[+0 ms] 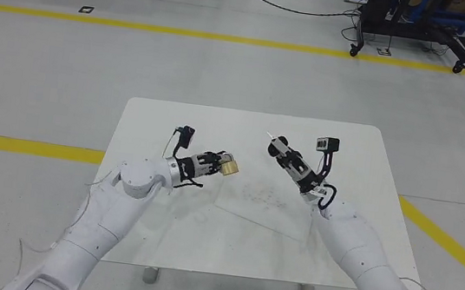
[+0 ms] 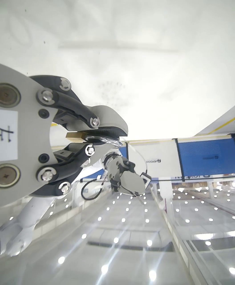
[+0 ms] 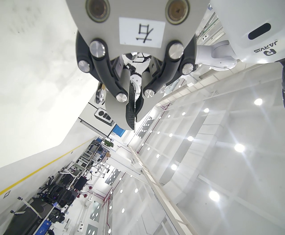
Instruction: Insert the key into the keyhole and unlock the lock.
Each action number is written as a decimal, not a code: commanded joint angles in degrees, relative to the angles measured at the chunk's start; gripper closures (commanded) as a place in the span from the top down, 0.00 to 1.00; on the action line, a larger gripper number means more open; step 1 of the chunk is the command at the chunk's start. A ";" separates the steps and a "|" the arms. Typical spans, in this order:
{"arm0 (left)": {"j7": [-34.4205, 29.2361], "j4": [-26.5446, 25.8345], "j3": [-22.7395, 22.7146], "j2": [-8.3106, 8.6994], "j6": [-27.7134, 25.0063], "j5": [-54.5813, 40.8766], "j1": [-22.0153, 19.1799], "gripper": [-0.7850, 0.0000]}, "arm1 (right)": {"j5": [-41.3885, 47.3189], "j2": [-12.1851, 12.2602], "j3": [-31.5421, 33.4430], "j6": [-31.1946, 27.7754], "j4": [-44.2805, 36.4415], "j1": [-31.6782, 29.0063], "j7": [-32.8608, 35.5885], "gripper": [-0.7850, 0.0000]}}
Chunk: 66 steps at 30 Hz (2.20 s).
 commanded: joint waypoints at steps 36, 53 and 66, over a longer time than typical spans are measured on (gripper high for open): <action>7.13 1.75 -1.46 -1.44 9.36 -9.32 -0.50 0.00 | -8.95 3.94 8.36 26.88 -22.34 -13.82 3.70 0.00; 14.26 0.17 -0.82 -2.35 8.47 -7.16 0.71 0.00 | -25.82 1.96 2.82 39.88 -33.15 -18.34 -20.68 0.00; 13.36 1.42 -0.90 -2.77 8.27 -6.31 0.15 0.00 | -24.34 0.82 2.51 40.51 -30.08 -16.74 -21.51 0.00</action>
